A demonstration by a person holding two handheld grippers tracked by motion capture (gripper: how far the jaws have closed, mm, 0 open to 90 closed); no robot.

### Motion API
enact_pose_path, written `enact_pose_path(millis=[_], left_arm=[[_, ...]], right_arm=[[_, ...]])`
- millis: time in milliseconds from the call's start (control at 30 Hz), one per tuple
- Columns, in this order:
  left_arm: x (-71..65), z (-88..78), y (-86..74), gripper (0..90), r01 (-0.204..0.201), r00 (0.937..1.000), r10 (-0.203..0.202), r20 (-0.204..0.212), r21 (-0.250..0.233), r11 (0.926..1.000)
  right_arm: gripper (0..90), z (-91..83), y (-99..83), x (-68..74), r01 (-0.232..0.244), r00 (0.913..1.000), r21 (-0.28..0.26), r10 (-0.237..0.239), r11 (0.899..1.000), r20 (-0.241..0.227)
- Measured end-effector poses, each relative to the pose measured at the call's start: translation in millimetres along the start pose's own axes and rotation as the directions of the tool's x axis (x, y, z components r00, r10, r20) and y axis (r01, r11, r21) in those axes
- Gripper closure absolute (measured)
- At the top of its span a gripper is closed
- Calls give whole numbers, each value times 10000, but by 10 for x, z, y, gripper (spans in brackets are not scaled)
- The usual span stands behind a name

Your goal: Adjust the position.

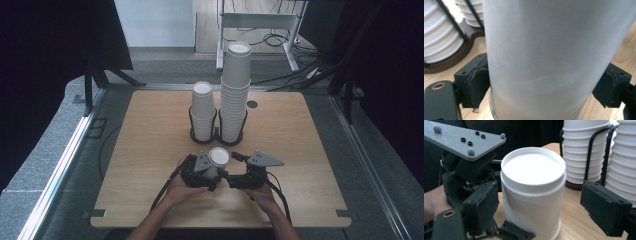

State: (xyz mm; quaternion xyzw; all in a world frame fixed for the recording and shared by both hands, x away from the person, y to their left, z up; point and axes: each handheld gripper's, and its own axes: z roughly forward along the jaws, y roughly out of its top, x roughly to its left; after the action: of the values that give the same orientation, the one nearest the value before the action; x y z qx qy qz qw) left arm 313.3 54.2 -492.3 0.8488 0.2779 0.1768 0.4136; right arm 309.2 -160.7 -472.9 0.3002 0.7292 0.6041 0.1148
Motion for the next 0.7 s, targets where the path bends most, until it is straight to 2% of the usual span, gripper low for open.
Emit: enact_pose_path(millis=[233, 367, 467, 700], left_arm=[[-106, 45, 18, 130, -241, 9993, 238, 298, 91, 9997], [-155, 81, 18, 130, -344, 9986, 338, 396, 139, 9993], [-176, 92, 22, 129, -423, 9984, 415, 395, 200, 9989], [-186, 86, 35, 118, -314, 9991, 310, 287, 141, 9994]], right_arm=[[152, 49, -26, 20, -87, 9999, 129, 89, 9999, -140], [195, 81, -46, 7, -305, 9994, 170, 307, 9994, -168], [217, 89, -59, -4, -461, 9987, 273, 468, 9986, -226], [229, 84, -55, -1, -380, 9990, 182, 384, 9991, -211]])
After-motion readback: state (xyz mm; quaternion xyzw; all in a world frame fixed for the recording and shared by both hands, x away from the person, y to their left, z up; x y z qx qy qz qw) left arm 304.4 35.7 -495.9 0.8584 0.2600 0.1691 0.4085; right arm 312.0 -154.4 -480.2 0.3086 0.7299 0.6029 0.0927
